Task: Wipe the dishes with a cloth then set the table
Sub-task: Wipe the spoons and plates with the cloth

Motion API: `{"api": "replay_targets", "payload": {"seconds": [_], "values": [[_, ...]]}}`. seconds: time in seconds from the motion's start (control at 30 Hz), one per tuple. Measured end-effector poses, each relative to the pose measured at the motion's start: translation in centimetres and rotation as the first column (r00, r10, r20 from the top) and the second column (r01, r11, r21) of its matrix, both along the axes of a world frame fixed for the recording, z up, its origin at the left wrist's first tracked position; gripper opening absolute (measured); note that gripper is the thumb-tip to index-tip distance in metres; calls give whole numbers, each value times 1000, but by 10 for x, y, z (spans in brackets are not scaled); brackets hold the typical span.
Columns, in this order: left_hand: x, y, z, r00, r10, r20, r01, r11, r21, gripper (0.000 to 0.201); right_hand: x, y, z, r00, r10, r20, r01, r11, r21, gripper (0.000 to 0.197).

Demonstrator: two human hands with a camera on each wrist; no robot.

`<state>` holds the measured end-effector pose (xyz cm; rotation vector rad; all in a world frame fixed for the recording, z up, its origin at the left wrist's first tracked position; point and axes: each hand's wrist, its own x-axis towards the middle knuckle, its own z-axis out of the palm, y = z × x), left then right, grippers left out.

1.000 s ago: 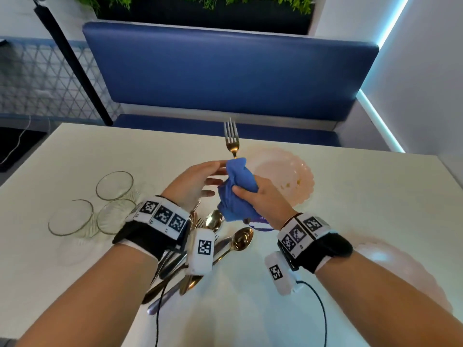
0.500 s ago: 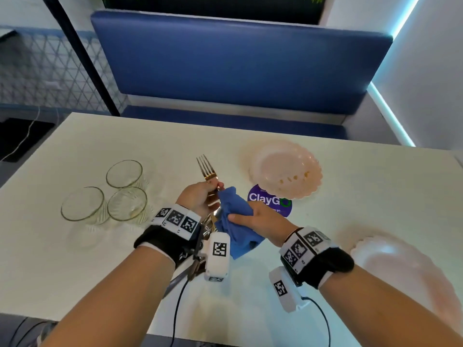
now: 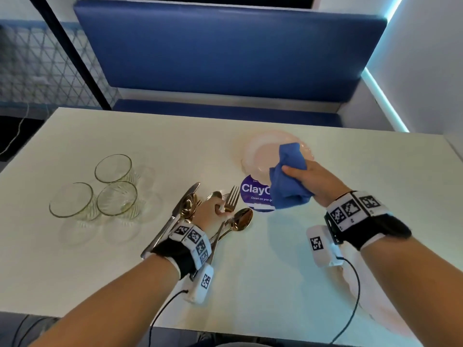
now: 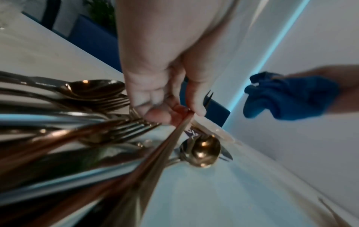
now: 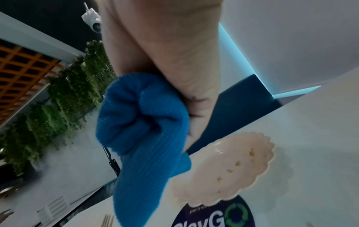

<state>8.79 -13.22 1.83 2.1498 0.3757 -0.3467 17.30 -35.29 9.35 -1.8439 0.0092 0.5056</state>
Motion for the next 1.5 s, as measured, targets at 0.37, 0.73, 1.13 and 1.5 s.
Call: {"api": "replay_targets", "payload": {"seconds": [0.37,0.73,1.13,1.5], "values": [[52,-10,12,988,155,17,-156,972,177,35,34,-54,-8,960,-279,-37,276,959,-58,49],[168,-64,-2,942,256,-218,-271,962,-40,52,57,-87,-10,961,-277,-20,270,947,-174,55],[189,-99,-19,916,356,-184,-389,899,-201,17,85,-110,-13,981,-194,14,187,922,-340,30],[164,-108,7,874,429,-230,-486,738,-469,69,105,-89,-21,912,138,387,154,759,-633,45]]}}
